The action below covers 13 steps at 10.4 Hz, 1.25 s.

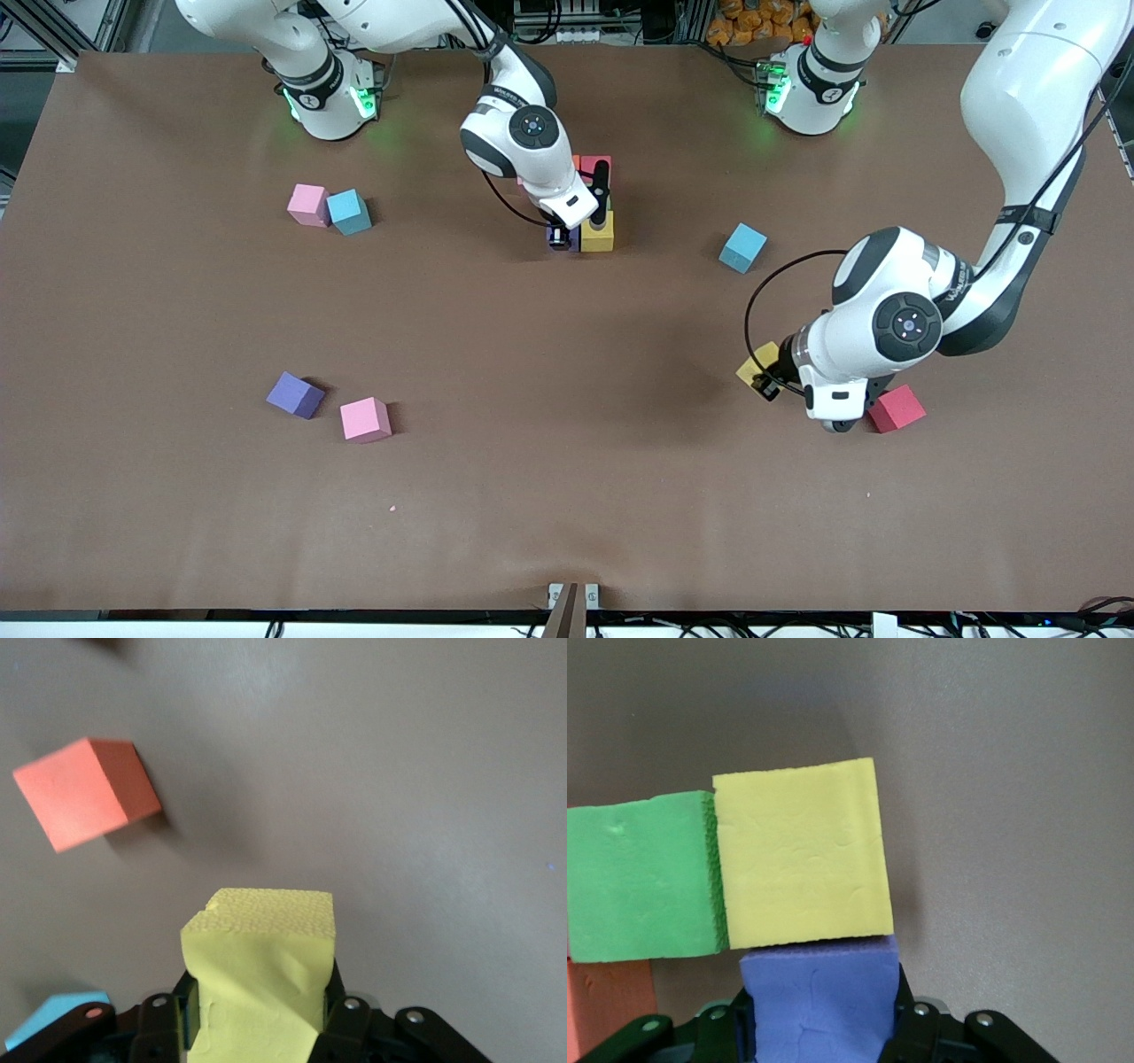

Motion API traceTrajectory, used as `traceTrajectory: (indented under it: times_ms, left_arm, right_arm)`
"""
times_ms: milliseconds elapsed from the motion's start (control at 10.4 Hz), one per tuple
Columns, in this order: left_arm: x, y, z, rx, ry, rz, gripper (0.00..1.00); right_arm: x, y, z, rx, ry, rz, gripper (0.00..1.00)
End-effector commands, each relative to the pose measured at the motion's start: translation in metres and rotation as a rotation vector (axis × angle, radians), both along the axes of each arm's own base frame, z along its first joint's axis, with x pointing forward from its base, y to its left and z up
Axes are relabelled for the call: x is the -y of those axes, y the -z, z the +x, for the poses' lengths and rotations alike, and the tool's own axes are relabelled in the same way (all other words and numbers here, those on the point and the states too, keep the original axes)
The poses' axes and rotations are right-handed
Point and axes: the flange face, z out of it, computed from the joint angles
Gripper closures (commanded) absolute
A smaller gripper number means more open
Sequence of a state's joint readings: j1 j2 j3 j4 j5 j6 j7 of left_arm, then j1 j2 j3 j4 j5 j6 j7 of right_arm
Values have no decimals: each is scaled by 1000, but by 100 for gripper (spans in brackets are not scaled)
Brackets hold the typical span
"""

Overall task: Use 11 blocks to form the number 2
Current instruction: 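Release purple with the right gripper while the left gripper lifts yellow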

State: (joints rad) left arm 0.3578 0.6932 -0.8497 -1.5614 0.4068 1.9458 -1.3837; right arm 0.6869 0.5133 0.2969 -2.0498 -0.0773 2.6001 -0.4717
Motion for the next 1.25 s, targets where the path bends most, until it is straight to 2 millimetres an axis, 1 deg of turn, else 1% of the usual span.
traceTrajectory:
  times_ms: [0,96,289,482,578,674,771,867,963,1156]
  left_arm:
    - [15,-20,-14,-25,-59,22,65]
    - [25,-26,-21,-41,-74,20,65]
    - [27,-45,-32,-66,-105,66,64]
    - [52,-58,-46,-89,-174,42,64]
    - [57,-67,-49,-82,-200,39,65]
    - [59,-71,-51,-81,-219,43,65]
    - [65,-74,-56,-85,-248,45,65]
    - [68,-76,-59,-92,-276,50,65]
    - [74,-78,-63,-101,-292,47,65]
    - [80,-79,-66,-110,-331,48,64]
  right_arm:
    - [-8,6,-2,3,8,7,77]
    - [-9,6,-1,6,8,11,77]
    - [-10,4,-1,8,7,15,77]
    - [-10,5,-1,7,7,14,77]
    - [-10,5,-1,7,7,14,76]
    - [-9,8,-1,4,8,10,63]
    - [-10,7,0,5,9,12,5]
    - [-9,7,0,7,4,11,0]
    - [-8,6,1,6,8,9,0]
    - [-2,-5,12,18,20,8,0]
